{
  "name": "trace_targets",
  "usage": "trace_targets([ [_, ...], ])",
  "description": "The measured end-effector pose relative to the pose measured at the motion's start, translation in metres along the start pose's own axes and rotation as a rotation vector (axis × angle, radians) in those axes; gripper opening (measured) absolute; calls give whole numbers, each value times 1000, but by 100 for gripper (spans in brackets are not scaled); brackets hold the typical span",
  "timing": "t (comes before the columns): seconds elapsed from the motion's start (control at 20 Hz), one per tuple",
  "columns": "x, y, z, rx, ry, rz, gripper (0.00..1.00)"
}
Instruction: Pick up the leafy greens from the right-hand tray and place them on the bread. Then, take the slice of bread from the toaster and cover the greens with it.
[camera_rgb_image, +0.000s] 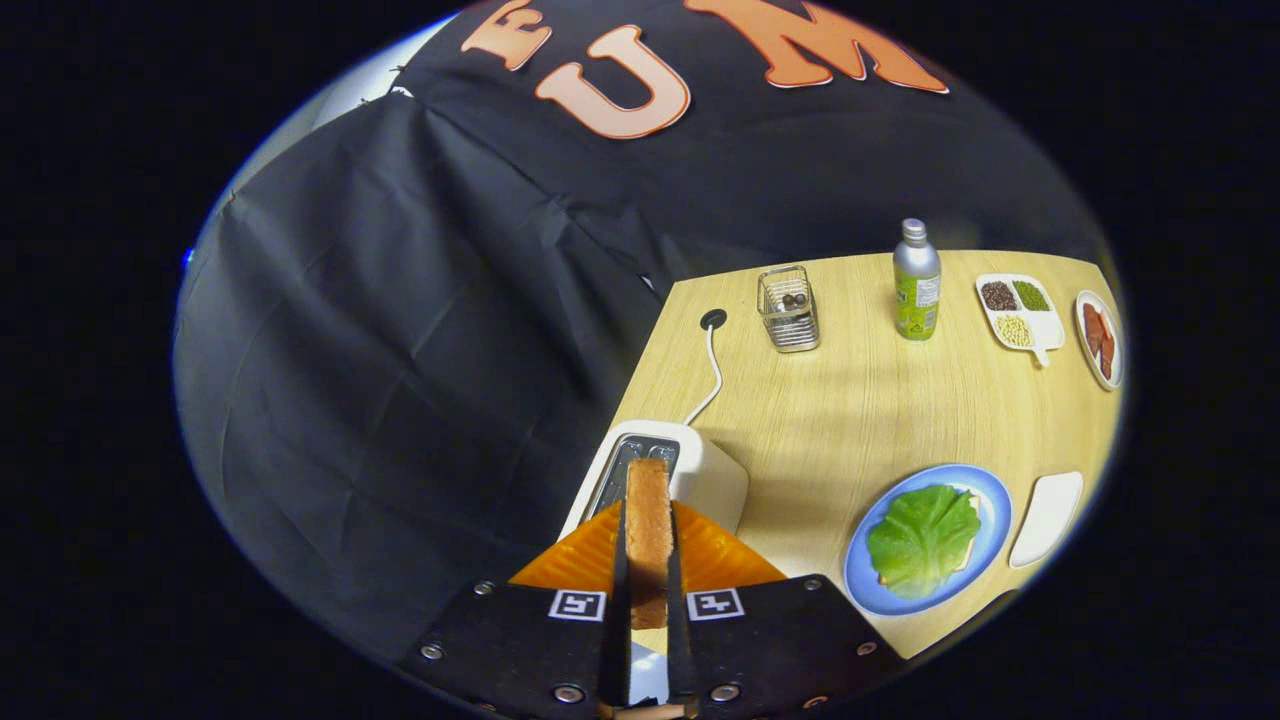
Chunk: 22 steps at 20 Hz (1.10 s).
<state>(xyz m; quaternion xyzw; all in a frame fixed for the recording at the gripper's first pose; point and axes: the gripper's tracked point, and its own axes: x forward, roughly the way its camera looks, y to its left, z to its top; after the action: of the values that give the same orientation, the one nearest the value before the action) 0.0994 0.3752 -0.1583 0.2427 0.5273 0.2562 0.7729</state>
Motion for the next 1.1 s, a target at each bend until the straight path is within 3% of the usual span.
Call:
trace_targets([
  [0.5,-41,-63,-13,76,-68,29,15],
  [1.1,-55,-154,-44,137,-122,52,15],
])
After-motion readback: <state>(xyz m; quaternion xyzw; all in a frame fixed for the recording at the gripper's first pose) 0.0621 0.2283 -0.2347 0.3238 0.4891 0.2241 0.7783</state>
